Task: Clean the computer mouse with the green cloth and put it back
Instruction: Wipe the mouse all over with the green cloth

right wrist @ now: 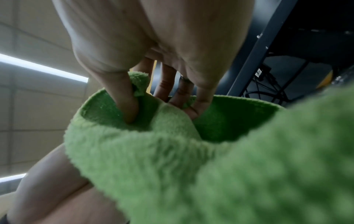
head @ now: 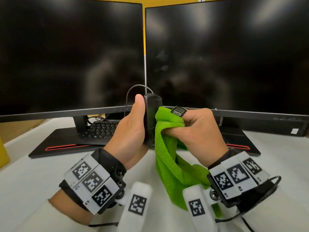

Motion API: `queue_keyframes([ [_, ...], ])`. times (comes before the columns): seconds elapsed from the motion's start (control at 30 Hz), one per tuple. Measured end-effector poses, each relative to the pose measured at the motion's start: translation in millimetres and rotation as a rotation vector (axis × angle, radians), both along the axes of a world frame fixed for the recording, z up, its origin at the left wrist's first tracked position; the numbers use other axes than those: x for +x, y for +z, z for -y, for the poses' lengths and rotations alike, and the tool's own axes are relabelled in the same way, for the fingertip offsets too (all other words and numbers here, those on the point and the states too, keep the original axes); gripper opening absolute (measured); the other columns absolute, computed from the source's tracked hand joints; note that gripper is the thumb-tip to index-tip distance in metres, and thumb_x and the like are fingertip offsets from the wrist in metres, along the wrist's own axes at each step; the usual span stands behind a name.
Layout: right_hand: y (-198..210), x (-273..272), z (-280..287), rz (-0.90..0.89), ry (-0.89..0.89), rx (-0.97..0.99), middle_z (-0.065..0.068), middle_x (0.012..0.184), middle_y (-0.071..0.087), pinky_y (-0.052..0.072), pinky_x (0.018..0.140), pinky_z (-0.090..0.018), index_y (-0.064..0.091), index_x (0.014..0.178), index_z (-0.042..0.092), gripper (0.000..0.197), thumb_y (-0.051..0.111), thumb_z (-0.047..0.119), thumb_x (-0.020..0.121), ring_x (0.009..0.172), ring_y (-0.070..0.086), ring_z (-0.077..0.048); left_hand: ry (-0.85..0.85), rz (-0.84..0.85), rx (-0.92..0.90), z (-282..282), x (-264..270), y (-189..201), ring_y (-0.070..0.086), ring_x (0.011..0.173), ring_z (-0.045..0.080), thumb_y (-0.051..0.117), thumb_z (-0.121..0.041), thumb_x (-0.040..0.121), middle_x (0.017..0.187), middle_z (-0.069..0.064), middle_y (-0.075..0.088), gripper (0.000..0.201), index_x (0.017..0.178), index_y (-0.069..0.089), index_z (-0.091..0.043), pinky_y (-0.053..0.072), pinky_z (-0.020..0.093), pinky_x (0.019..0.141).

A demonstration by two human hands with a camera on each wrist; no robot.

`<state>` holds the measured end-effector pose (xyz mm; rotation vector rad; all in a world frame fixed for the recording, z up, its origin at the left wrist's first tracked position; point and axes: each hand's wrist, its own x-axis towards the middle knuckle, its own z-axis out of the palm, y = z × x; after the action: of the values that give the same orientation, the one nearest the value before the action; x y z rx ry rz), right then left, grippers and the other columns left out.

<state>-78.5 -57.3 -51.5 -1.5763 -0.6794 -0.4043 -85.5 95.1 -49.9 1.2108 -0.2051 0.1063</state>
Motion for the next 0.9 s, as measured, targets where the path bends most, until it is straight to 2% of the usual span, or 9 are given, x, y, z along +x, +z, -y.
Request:
queue_keyframes([
  [0.1, 3, -1, -1, 0.007, -0.059, -0.112, 0.016, 0.067, 0.076, 0.055, 0.063, -0.017, 0.080, 0.078, 0.028, 0.025, 0.086, 0.004, 0.076, 0.067, 0.071, 0.002, 0.036, 0.017, -0.005, 0, 1, 0, 0.079, 0.103, 0.029, 0.035, -0.060, 0.105, 0.112, 0.016, 0.080, 0.064, 0.125, 0.068, -0.008, 0.067, 0.037, 0.075],
  [0.17, 4, -1, -4, 0.008, -0.089, -0.175, 0.016, 0.060, 0.072, 0.051, 0.059, -0.015, 0.075, 0.068, 0.031, 0.029, 0.084, 0.007, 0.080, 0.060, 0.066, 0.003, 0.077, 0.025, 0.004, -1, 3, 0, 0.076, 0.109, 0.032, 0.035, -0.060, 0.106, 0.117, 0.018, 0.078, 0.065, 0.131, 0.064, -0.008, 0.066, 0.040, 0.082],
  [0.37, 8, 1, -2, 0.015, -0.080, -0.284, 0.008, 0.058, 0.065, 0.047, 0.053, -0.020, 0.074, 0.065, 0.017, 0.025, 0.077, 0.004, 0.087, 0.053, 0.057, -0.003, 0.121, 0.053, 0.042, -2, 3, -4, 0.065, 0.123, 0.041, 0.035, -0.059, 0.106, 0.127, 0.025, 0.070, 0.065, 0.133, 0.061, -0.007, 0.057, 0.051, 0.102],
  [0.5, 12, 1, 3, -0.024, -0.046, -0.309, 0.012, 0.056, 0.066, 0.047, 0.055, -0.016, 0.072, 0.068, 0.022, 0.029, 0.073, 0.003, 0.089, 0.053, 0.061, 0.001, 0.098, 0.071, 0.067, 1, 6, -7, 0.070, 0.116, 0.040, 0.034, -0.061, 0.104, 0.129, 0.028, 0.067, 0.062, 0.134, 0.063, -0.014, 0.060, 0.048, 0.093],
  [0.63, 13, 6, 11, -0.062, -0.067, -0.253, -0.014, 0.060, 0.068, 0.055, 0.057, -0.037, 0.073, 0.068, 0.003, 0.019, 0.077, 0.009, 0.086, 0.058, 0.063, -0.017, 0.045, 0.054, 0.048, 2, 5, -8, 0.076, 0.109, 0.031, 0.030, -0.059, 0.105, 0.112, 0.019, 0.079, 0.063, 0.126, 0.068, -0.013, 0.064, 0.047, 0.091],
  [0.73, 11, 9, 14, -0.059, -0.094, -0.174, -0.023, 0.062, 0.063, 0.053, 0.061, -0.041, 0.070, 0.066, 0.000, 0.023, 0.076, 0.007, 0.087, 0.057, 0.060, -0.019, 0.001, 0.052, 0.034, 0, 6, -8, 0.079, 0.100, 0.026, 0.027, -0.059, 0.106, 0.108, 0.013, 0.081, 0.066, 0.118, 0.071, -0.011, 0.066, 0.038, 0.082],
  [0.8, 11, 7, 13, -0.043, -0.074, -0.148, -0.026, 0.071, 0.068, 0.056, 0.064, -0.045, 0.074, 0.071, -0.001, 0.018, 0.076, 0.007, 0.087, 0.061, 0.064, -0.027, 0.024, 0.054, 0.041, 0, 4, -6, 0.079, 0.099, 0.026, 0.028, -0.059, 0.106, 0.106, 0.012, 0.082, 0.064, 0.118, 0.071, -0.013, 0.066, 0.039, 0.081],
  [0.83, 11, 7, 12, -0.037, -0.062, -0.151, -0.024, 0.070, 0.068, 0.056, 0.064, -0.045, 0.074, 0.069, 0.001, 0.018, 0.076, 0.006, 0.087, 0.061, 0.064, -0.028, 0.039, 0.054, 0.055, 1, 3, -5, 0.079, 0.103, 0.028, 0.029, -0.059, 0.106, 0.108, 0.013, 0.082, 0.064, 0.121, 0.070, -0.013, 0.066, 0.043, 0.085],
  [0.9, 10, 5, 11, -0.038, -0.048, -0.172, -0.007, 0.060, 0.065, 0.052, 0.058, -0.036, 0.072, 0.060, 0.012, 0.027, 0.077, 0.003, 0.085, 0.057, 0.061, -0.017, 0.072, 0.058, 0.069, 1, 2, -5, 0.074, 0.114, 0.033, 0.030, -0.060, 0.106, 0.116, 0.016, 0.079, 0.065, 0.130, 0.067, -0.012, 0.060, 0.051, 0.098],
])
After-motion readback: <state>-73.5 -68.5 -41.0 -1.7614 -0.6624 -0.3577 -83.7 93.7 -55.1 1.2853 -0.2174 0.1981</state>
